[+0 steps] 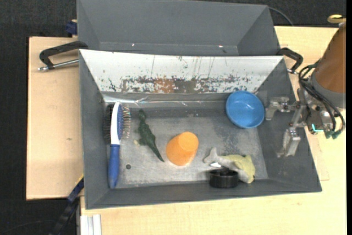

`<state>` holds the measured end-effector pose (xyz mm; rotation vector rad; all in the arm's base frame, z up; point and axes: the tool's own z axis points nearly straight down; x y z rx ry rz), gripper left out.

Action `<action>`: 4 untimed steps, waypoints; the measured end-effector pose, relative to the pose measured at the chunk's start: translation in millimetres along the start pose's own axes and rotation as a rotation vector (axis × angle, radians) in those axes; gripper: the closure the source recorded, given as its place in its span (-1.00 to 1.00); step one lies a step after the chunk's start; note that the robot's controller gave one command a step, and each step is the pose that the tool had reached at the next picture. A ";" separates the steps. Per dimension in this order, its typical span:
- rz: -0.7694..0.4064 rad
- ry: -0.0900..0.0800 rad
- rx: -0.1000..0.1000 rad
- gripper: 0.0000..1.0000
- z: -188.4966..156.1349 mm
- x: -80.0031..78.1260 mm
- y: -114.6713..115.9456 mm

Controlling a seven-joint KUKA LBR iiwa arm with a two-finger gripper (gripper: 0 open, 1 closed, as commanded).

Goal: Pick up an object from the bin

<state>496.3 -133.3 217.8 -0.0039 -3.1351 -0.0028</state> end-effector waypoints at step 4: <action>0.077 -0.021 0.002 1.00 4.1 -78.2 21.8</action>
Offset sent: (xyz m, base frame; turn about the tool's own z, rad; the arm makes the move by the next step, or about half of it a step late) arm 0.0682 0.0366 -0.0804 0.0208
